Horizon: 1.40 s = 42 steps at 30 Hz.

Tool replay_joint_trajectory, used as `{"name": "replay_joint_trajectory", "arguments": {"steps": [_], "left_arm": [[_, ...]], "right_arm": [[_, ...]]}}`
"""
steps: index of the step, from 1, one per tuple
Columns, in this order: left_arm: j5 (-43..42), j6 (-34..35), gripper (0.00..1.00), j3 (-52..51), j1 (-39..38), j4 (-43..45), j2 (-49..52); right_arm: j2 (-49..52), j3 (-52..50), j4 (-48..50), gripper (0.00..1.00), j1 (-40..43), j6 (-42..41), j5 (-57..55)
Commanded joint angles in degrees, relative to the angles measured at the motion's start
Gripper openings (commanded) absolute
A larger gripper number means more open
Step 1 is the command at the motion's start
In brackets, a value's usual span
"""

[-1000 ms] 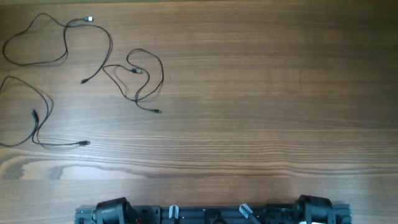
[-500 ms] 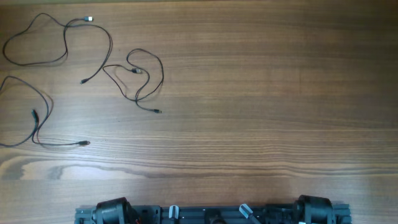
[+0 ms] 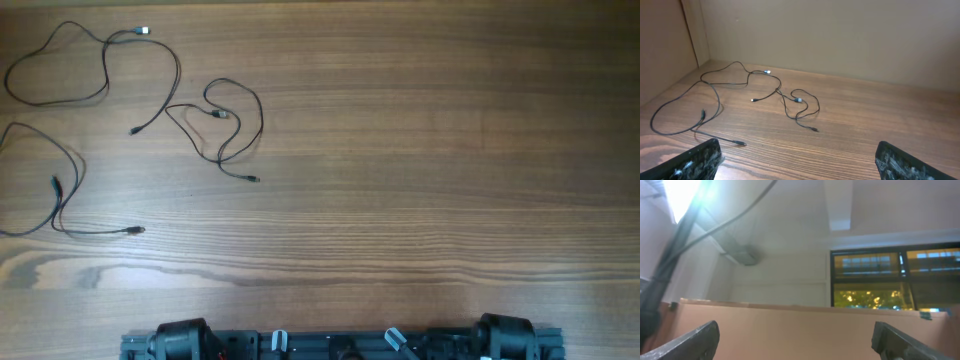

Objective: Untangle cables

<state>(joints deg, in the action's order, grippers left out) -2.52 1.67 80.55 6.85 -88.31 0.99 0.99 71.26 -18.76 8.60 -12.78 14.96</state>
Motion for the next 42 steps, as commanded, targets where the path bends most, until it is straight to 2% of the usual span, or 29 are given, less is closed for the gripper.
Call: {"name": "replay_joint_trajectory", "arguments": {"steps": [1, 7, 10, 15, 22, 27, 33, 37, 42], "left_arm": [[-0.7, 0.5, 1.0, 0.2, -0.1, 0.1, -0.7], [-0.7, 0.5, 0.99, 0.2, -0.1, 0.1, -0.7], [-0.7, 0.5, 1.0, 0.2, -0.1, 0.1, -0.7], [-0.7, 0.5, 1.0, 0.2, -0.1, 0.1, -0.7], [-0.7, 0.5, 1.0, 0.2, -0.1, 0.1, -0.7], [-0.7, 0.5, 1.0, 0.2, -0.1, 0.1, -0.7], [-0.7, 0.5, 1.0, 0.2, -0.1, 0.1, -0.7], [-0.7, 0.5, 1.0, 0.2, -0.1, 0.1, -0.7], [-0.7, 0.5, 1.0, 0.2, -0.1, 0.1, -0.7]], "right_arm": [[-0.7, -3.5, 3.5, 1.0, 2.0, -0.9, -0.4], [-0.7, -7.6, 7.3, 1.0, 1.8, -0.8, 8.1], [-0.7, -8.3, 8.0, 1.0, -1.1, -0.7, 12.6], [-0.7, -8.3, 6.6, 1.0, -6.3, 5.4, 12.6], [-0.7, -8.1, 6.9, 1.0, -7.8, 5.6, 12.6], [-0.7, -8.1, 4.7, 1.0, -11.8, 15.4, 12.6], [-0.7, -8.8, 2.9, 1.0, -11.7, 22.0, 13.0], [-0.6, -11.6, 2.9, 1.0, -11.7, 30.6, 12.7], [-0.6, -20.5, 7.1, 1.0, -11.7, 30.3, 13.0]]}}
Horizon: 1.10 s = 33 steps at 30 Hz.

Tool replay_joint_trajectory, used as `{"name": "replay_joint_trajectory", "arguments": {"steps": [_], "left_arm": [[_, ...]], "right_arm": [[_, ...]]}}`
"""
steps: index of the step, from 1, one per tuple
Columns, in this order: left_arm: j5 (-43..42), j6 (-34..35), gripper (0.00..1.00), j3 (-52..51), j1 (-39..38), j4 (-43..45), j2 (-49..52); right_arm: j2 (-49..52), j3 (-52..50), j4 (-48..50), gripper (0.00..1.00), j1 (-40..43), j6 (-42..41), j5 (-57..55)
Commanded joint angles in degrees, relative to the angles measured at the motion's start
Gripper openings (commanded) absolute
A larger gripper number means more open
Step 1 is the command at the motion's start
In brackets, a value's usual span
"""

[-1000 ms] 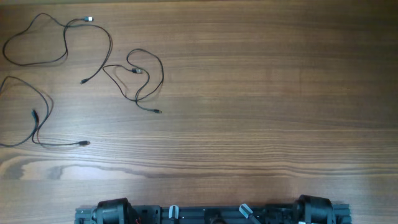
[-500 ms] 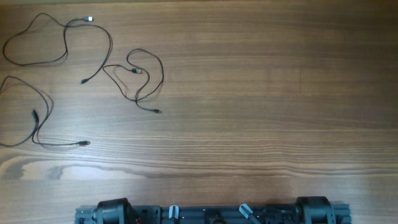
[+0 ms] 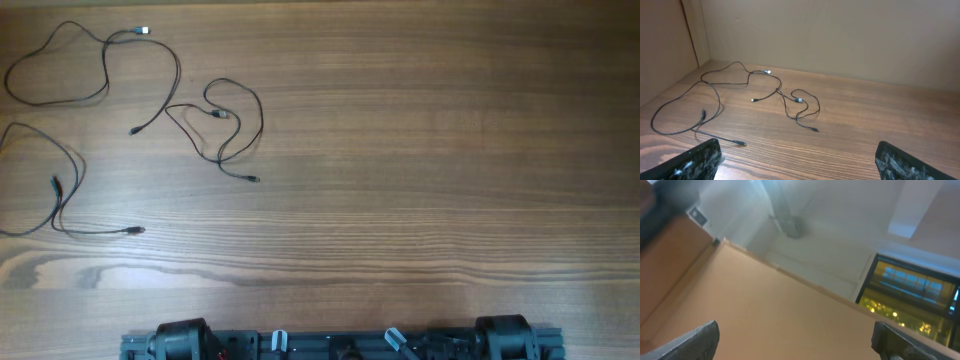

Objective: Untangle cables

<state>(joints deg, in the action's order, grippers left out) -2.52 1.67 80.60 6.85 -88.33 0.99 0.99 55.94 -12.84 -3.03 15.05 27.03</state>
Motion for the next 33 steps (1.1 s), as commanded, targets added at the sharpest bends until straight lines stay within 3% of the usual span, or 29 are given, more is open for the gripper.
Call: {"name": "replay_joint_trajectory", "arguments": {"steps": [1, 8, 15, 26, 33], "left_arm": [[-0.7, 0.5, 1.0, 0.1, -0.1, 0.1, -0.7], [-0.7, 0.5, 1.0, 0.1, -0.1, 0.1, -0.7], [-0.7, 0.5, 1.0, 0.1, -0.1, 0.1, -0.7], [-0.7, 0.5, 1.0, 0.1, -0.1, 0.1, -0.7], [-0.7, 0.5, 1.0, 0.1, -0.1, 0.1, -0.7]], "right_arm": [[-0.5, -8.3, 2.5, 0.99, -0.1, 2.5, 0.9], [0.8, -26.4, 13.1, 1.0, -0.1, 0.9, 0.9], [1.3, -38.4, 22.7, 1.0, -0.1, -14.9, -8.8], [-0.8, -51.3, 28.2, 1.0, 0.0, -18.0, -16.4], [-0.8, -55.7, 25.1, 1.0, 0.0, -18.7, -18.1]]}}
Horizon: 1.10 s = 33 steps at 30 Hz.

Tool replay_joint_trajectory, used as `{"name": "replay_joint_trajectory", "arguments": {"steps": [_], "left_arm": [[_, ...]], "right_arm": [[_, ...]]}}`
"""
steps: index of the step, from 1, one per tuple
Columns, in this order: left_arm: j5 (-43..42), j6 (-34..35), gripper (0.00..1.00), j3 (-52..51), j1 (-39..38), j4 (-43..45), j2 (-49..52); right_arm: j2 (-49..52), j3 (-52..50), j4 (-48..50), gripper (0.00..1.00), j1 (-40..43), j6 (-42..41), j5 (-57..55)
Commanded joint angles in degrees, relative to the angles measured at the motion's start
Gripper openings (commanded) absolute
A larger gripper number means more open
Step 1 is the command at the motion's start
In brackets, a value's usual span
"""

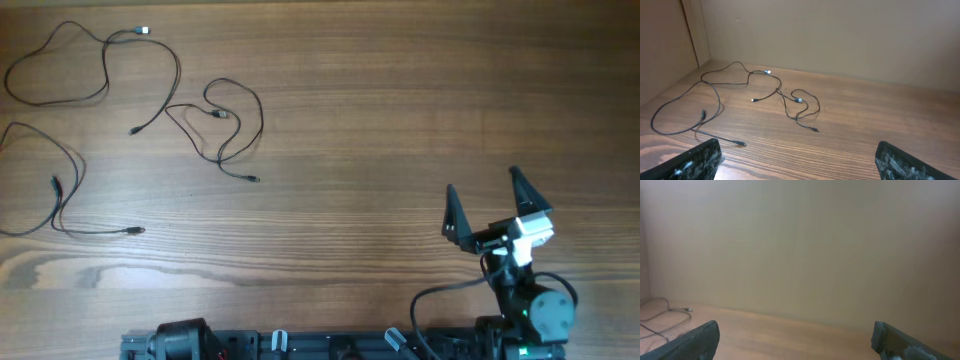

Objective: Untangle cables

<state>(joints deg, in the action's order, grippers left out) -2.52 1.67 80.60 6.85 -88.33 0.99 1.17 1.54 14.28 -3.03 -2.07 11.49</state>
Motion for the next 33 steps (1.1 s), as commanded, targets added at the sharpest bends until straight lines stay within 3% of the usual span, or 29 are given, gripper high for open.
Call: {"name": "replay_joint_trajectory", "arguments": {"steps": [1, 9, 33], "left_arm": [[-0.7, 0.5, 1.0, 0.1, -0.1, 0.1, -0.7], [-0.7, 0.5, 1.0, 0.1, -0.1, 0.1, -0.7], [-0.7, 0.5, 1.0, 0.1, -0.1, 0.1, -0.7]], "right_arm": [[-1.0, -1.3, -3.0, 1.0, 0.0, -1.3, -2.6], [-1.0, -1.3, -14.2, 1.0, 0.0, -1.1, -5.4], [-0.6, -1.2, -13.9, 1.0, 0.0, -1.1, -5.4]]}}
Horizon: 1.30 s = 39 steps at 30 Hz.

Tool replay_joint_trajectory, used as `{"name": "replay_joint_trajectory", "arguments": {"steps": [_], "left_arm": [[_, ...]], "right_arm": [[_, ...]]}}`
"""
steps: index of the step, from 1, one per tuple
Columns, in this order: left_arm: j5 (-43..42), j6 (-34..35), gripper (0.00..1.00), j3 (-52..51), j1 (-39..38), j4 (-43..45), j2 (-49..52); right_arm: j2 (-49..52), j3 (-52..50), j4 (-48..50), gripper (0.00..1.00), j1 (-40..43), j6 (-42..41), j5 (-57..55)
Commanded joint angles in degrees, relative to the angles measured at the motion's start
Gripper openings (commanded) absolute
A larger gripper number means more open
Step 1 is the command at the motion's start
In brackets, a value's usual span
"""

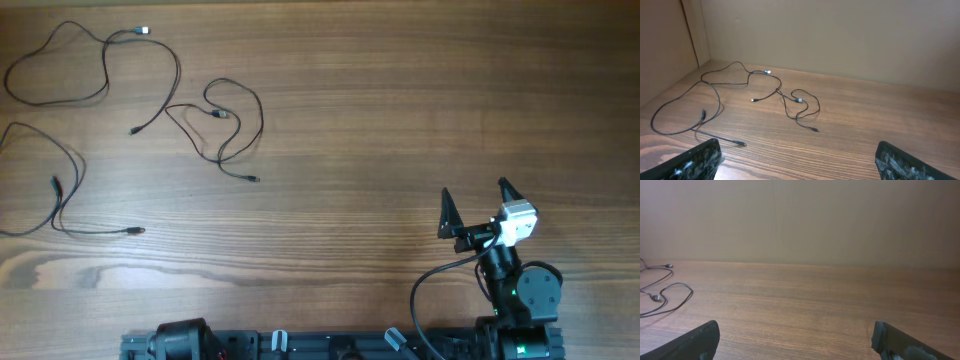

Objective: Untangle cables

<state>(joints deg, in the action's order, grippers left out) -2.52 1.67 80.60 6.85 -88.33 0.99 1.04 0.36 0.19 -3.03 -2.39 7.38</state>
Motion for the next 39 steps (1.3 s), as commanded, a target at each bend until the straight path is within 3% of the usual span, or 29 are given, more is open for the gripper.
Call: {"name": "replay_joint_trajectory", "arguments": {"steps": [1, 12, 20, 25, 34, 39], "left_arm": [[-0.7, 0.5, 1.0, 0.1, -0.1, 0.1, -0.7], [-1.7, 0.5, 1.0, 0.0, -0.1, 1.2, -0.7], [-8.3, 0.8, 1.0, -9.0, -0.1, 11.3, -0.7], [-12.7, 8.8, 1.0, -23.1, -0.1, 25.9, -0.7], [-13.1, 10.1, 1.0, -48.7, -0.1, 54.3, -0.7], [-13.0, 17.0, 1.0, -61.5, -0.1, 68.2, -0.7]], "right_arm": [[-0.5, -0.1, 0.2, 1.0, 0.0, -0.7, -1.2], [-0.5, -0.1, 0.2, 1.0, 0.0, -0.8, -1.2], [-0.5, -0.1, 0.2, 1.0, 0.0, -0.7, -1.2], [-0.5, -0.1, 0.2, 1.0, 0.0, -0.7, -1.2], [-0.5, -0.1, 0.2, 1.0, 0.0, -0.8, -1.2], [-0.5, -0.1, 0.2, 1.0, 0.0, -0.7, -1.2]]}}
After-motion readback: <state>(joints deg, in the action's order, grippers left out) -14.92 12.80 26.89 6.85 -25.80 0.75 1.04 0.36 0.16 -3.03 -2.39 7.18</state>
